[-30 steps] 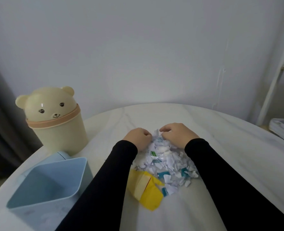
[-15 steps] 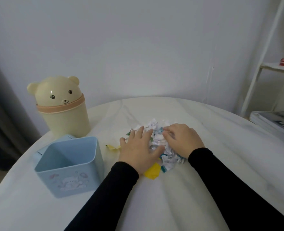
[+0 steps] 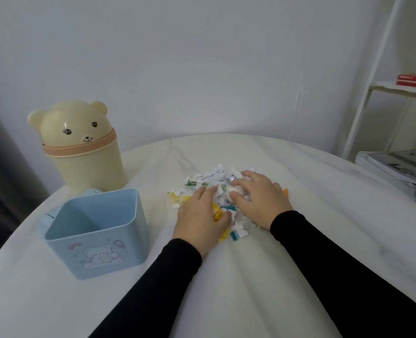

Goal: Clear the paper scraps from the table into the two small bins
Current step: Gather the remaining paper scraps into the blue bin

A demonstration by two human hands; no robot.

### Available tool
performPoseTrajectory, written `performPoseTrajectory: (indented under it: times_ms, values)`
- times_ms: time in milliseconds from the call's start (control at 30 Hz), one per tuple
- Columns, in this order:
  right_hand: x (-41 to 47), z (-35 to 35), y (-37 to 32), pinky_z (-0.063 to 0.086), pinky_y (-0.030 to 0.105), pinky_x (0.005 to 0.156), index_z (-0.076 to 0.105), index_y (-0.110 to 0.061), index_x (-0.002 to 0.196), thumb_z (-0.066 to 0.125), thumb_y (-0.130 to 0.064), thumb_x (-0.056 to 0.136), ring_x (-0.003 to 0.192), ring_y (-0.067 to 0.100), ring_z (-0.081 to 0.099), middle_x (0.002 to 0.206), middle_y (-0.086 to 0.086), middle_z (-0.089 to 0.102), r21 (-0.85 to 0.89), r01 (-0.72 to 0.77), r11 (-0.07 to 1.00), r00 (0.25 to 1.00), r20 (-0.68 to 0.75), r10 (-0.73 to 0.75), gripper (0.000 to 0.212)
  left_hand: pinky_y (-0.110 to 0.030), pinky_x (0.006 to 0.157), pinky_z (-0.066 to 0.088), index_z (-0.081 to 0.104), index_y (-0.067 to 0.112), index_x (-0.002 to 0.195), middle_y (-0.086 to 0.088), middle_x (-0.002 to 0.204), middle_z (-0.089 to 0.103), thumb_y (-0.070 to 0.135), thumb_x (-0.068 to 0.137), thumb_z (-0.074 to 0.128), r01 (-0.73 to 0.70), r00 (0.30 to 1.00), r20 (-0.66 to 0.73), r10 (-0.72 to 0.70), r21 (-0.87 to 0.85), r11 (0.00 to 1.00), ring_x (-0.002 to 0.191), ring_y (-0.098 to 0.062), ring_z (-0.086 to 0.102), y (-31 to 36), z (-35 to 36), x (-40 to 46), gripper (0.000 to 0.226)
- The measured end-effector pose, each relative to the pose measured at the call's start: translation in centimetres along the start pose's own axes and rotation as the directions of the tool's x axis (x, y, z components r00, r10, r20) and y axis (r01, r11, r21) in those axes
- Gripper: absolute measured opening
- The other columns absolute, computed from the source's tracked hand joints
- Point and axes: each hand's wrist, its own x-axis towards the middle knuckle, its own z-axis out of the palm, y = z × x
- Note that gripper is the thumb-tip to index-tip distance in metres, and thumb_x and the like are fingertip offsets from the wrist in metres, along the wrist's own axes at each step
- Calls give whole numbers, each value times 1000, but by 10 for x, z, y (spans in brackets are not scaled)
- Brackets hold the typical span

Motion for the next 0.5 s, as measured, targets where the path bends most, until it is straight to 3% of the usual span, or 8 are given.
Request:
performPoseTrajectory:
  times_ms: [67,133,267,367,500]
  values:
    - [-2,-2,0,25,41,107,50,-35,132,42,-50,93,138,16,27,150,-7,32,-22,-12,1000,994,-111,10,42,-35,110,20,32,31,142,8,152,27,51,83,56,-20,997,-74,23,46,999,139,-12,24,1,-3,1,68]
    - [-6,0,0,22,48,108,42,-36,136,38,-57,91,141,20,19,153,-6,25,-85,-93,992,988,-133,82,50,-45,110,18,23,38,144,7,156,16,66,75,53,56,990,-135,-34,159,986,142,-20,15,4,-4,0,80]
    - [-9,11,1,15,59,110,16,-39,147,28,-74,84,144,35,4,158,1,6,-105,-317,942,942,76,326,73,-53,108,16,1,42,146,-1,159,4,79,70,43,172,985,-31,-169,168,971,144,-32,8,2,1,2,95]
    - [-8,15,1,13,53,114,15,-38,149,31,-69,88,145,31,5,159,2,6,-16,-213,977,969,126,214,70,-48,109,17,6,40,148,1,158,11,71,77,43,79,995,44,-88,176,981,142,-25,18,-2,2,9,86]
    - [-6,13,2,23,45,110,34,-37,141,34,-58,93,141,19,22,152,-4,29,27,-51,998,991,126,47,52,-35,104,29,41,31,138,6,144,39,59,83,49,-79,996,59,71,162,984,130,-18,39,-7,1,19,62]
